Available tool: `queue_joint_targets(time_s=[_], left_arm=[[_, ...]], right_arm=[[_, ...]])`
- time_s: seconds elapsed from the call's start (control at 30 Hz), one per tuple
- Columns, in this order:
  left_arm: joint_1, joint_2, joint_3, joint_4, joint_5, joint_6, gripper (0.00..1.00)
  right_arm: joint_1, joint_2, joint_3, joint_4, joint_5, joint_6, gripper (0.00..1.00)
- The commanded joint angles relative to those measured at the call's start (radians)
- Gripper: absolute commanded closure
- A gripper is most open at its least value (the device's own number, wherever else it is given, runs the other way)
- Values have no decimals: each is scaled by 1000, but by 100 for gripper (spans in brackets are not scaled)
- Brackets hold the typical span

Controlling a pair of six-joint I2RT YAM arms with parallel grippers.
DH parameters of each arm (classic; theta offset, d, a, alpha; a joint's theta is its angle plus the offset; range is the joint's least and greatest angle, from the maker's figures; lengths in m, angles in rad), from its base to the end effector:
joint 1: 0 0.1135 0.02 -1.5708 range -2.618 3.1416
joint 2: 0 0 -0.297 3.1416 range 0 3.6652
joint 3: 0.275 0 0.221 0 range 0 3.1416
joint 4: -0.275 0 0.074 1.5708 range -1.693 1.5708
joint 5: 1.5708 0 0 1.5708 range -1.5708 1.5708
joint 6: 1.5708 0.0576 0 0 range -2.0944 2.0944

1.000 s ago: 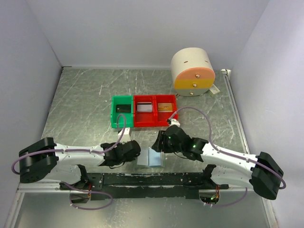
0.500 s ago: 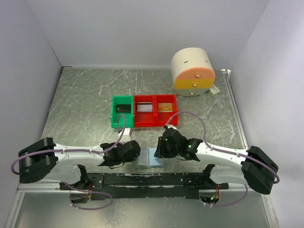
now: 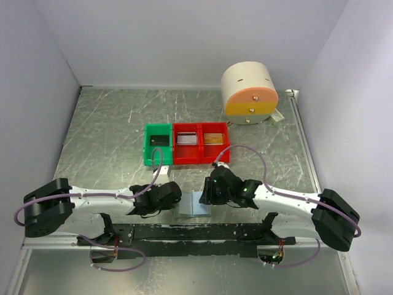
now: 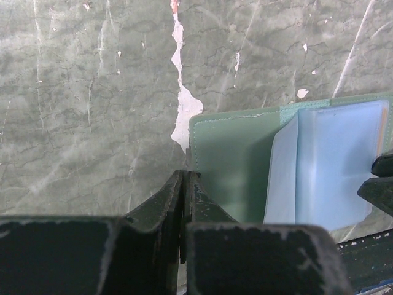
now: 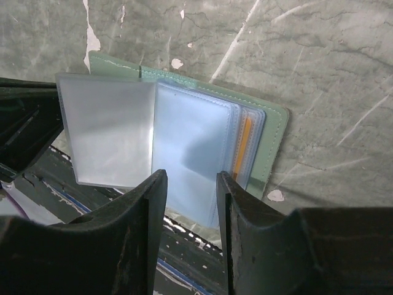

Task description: Take the credit cards out of the card holder

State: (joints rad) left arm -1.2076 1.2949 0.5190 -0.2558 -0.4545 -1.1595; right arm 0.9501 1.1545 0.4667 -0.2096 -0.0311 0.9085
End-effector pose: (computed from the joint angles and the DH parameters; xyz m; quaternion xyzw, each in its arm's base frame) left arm 0.0938 -0.1756 0.1852 -0.0374 0.9403 -0.1582 0.2991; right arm 0.1058 0.1510 0.1936 -0.0248 0.9434 0.2734 0.1859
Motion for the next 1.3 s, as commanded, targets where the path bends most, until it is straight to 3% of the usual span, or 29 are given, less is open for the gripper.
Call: queue_joint_targets(time_s=[0.0,0.3,1.0,1.1,1.27], left_arm=[[0,-7,-1,-8,20,4,90],[0,1,2,1,27,10,93],[0,-24,-19,16,30,5,93],[0,-28,-19,6,28,4,93],[-1,-46,-31,-2,24,-2,93]], right_arm=[[-5,12,-27,22,-7,14,62],[-5,3,-38,127,-106,25,62],[-4,155,28,373,-313,25,60],[-5,149,70,260,-267,-13,60],[-5,-22,130,-81,85,-82,55]])
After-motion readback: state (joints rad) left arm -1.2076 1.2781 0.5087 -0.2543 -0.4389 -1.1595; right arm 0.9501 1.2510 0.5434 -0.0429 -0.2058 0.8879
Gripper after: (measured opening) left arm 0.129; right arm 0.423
